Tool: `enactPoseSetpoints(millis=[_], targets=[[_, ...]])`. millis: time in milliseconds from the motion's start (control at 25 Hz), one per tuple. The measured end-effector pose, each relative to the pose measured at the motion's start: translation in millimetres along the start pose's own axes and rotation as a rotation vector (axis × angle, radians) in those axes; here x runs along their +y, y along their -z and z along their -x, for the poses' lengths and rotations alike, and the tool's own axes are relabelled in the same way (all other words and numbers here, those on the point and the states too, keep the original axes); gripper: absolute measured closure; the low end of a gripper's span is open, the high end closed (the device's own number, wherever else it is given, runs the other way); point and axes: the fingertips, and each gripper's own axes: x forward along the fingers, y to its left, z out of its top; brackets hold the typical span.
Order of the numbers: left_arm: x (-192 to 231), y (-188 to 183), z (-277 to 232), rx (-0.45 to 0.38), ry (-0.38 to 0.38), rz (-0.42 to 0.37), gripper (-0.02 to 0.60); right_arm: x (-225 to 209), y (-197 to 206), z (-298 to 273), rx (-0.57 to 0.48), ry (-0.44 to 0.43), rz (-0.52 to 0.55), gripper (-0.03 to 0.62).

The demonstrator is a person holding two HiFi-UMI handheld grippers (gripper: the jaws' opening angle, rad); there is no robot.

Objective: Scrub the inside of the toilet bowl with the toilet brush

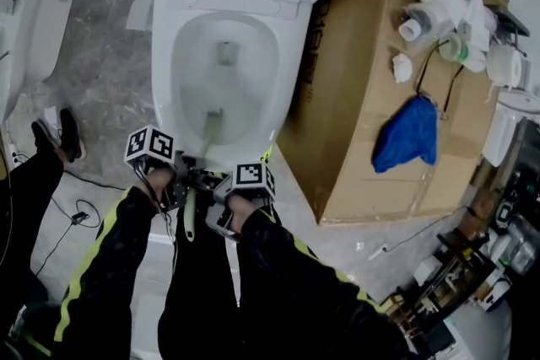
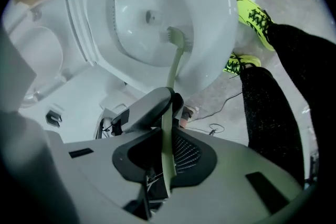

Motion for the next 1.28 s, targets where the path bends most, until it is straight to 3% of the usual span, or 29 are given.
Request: enactPoseSetpoints(millis=[240, 560, 1080, 1280], targets=[[-2, 4, -4, -0.141, 0.211, 0.234, 0.504, -9, 0, 15, 0.18, 0.179, 0.147, 0.537], [-4, 1, -3, -0.311, 0.372, 0.382, 0.503, -12, -2, 23, 0.339, 0.367, 0.301, 0.537], [1, -16, 11, -0.439, 0.513, 0.437, 0.503, -4, -7, 8, 0.434, 0.469, 0.452, 0.536], [-5, -32, 16, -0.472, 0.557, 0.422, 0.503, 6, -17, 2, 0.45, 0.478, 0.502, 0.536]])
